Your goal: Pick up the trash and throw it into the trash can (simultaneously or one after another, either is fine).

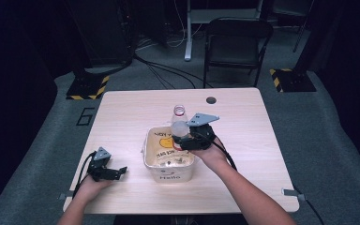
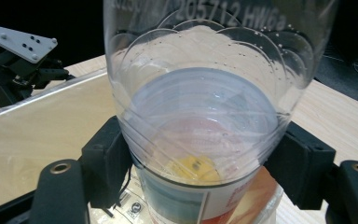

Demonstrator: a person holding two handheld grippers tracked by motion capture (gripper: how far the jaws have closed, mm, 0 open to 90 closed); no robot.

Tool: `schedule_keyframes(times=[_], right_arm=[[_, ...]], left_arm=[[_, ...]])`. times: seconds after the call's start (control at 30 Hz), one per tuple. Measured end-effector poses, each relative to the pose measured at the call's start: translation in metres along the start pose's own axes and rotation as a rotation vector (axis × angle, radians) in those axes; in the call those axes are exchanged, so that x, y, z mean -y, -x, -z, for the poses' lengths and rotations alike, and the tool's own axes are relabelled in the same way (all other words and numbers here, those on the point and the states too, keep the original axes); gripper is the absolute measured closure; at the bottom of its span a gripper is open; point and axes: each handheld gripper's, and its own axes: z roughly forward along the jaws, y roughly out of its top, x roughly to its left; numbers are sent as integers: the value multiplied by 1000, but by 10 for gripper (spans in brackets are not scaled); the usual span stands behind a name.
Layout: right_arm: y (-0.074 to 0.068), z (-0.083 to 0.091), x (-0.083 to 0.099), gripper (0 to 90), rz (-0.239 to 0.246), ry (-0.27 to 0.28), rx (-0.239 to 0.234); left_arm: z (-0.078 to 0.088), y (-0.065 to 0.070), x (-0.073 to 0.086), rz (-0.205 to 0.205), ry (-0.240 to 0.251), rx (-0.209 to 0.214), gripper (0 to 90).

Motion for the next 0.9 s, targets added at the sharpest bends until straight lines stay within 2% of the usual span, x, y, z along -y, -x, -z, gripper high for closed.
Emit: schedule_keyframes(times=[0.1, 0.4, 0.9], right_arm=[[1, -1, 2, 271, 3, -1, 6], [4, -1, 6, 221, -31, -8, 43], [2, 4, 5, 216, -25, 9, 35]], left_arm=[[0, 0, 0, 0, 0, 0, 35], [0, 0, 0, 0, 0, 0, 34], [0, 0, 0, 2, 1, 1, 34]])
